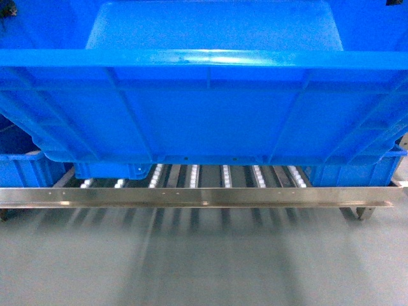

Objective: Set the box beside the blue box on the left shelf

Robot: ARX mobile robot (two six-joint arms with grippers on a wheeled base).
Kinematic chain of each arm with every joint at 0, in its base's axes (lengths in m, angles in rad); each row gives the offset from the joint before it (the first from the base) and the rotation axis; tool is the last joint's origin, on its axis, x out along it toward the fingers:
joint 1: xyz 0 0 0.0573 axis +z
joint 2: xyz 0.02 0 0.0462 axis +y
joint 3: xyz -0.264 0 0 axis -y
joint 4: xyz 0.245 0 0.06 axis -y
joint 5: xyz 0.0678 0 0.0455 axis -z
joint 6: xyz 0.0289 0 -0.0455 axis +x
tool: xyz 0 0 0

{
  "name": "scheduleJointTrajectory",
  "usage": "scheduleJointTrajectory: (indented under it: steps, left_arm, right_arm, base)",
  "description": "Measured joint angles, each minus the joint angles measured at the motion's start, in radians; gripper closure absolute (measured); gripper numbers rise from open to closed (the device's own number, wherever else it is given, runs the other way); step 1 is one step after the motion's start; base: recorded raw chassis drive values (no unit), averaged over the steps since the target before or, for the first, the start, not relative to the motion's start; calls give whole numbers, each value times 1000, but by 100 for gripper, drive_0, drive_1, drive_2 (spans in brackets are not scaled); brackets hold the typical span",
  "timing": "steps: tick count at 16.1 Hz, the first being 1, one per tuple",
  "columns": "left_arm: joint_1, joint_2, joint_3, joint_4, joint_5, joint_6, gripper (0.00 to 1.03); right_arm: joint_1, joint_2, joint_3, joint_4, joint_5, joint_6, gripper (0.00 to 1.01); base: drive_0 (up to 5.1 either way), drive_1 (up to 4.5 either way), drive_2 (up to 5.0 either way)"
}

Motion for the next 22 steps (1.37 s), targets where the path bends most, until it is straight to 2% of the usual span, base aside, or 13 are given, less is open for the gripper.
scheduleJointTrajectory:
  steps: [22]
  left_arm:
    - [-4, 0, 0, 1, 0, 0, 89]
  right_arm:
    - [-5, -1, 0, 0, -2, 0, 84]
  base:
    - [0, 0, 0]
